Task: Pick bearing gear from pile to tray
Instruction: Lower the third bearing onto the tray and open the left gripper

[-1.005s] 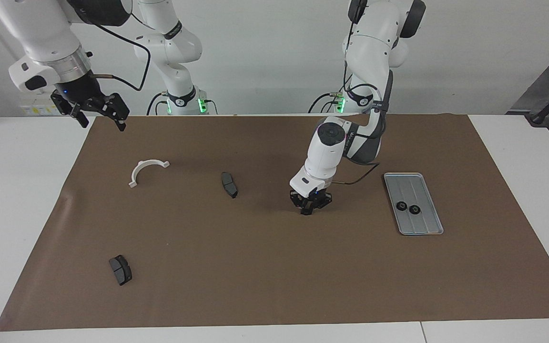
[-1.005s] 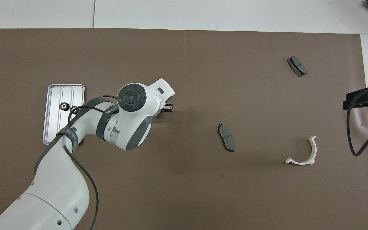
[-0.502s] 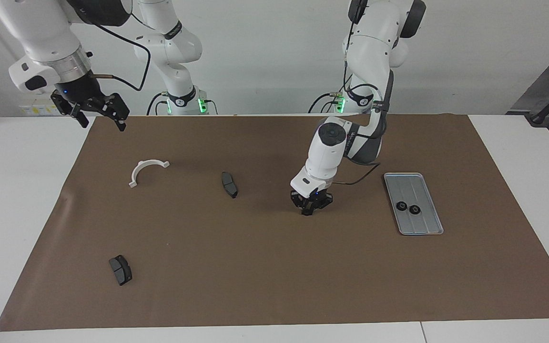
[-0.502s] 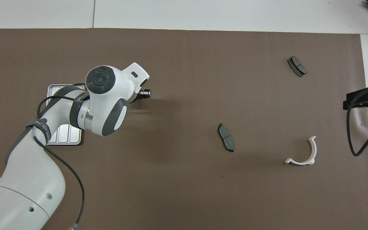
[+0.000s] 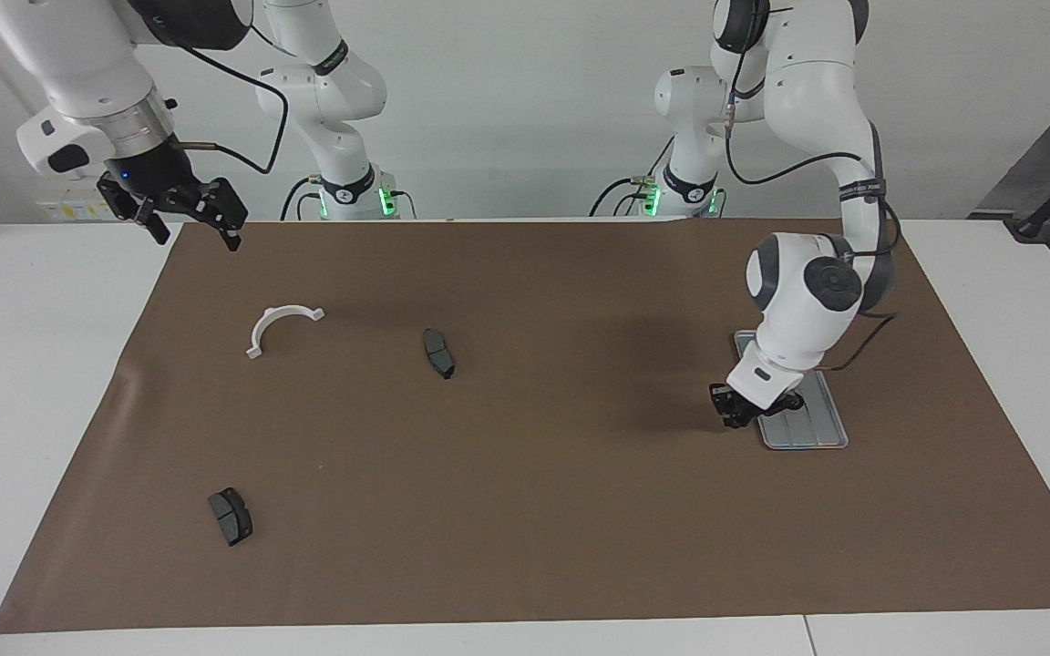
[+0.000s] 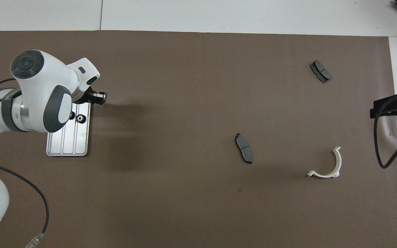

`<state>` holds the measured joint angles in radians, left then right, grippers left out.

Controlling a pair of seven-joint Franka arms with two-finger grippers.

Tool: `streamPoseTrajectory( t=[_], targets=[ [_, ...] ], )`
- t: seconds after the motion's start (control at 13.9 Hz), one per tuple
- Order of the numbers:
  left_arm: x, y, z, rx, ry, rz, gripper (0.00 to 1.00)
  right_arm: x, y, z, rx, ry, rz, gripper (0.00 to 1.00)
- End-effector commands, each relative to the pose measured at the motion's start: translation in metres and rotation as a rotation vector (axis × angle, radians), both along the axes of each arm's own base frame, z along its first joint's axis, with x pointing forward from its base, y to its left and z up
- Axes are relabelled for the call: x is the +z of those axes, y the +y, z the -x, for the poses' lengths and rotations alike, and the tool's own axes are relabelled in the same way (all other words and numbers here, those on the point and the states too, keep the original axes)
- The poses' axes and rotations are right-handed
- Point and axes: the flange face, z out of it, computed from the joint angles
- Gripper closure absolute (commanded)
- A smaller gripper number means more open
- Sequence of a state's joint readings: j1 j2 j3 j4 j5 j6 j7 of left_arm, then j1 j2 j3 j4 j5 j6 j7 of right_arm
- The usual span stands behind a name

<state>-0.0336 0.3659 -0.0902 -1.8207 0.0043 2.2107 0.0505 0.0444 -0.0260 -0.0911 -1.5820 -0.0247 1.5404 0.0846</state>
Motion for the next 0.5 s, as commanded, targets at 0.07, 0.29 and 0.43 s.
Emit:
streamPoseTrajectory(
  t=[0.07,0.29,0.43],
  targets=[
    [0.007,0.061,0.041,-0.111,0.034,0.018,1.00,0.001,-0.001,0.004,0.021,-0.004,-0.017,0.00],
    [0.000,0.090,0.058,-0.173,0.055,0.018,1.00,0.000,-0.001,0.004,0.021,-0.001,-0.017,0.00],
    [-0.008,0.098,0.069,-0.172,0.070,0.018,0.99,0.001,-0.001,0.004,0.021,-0.004,-0.017,0.00]
  ],
)
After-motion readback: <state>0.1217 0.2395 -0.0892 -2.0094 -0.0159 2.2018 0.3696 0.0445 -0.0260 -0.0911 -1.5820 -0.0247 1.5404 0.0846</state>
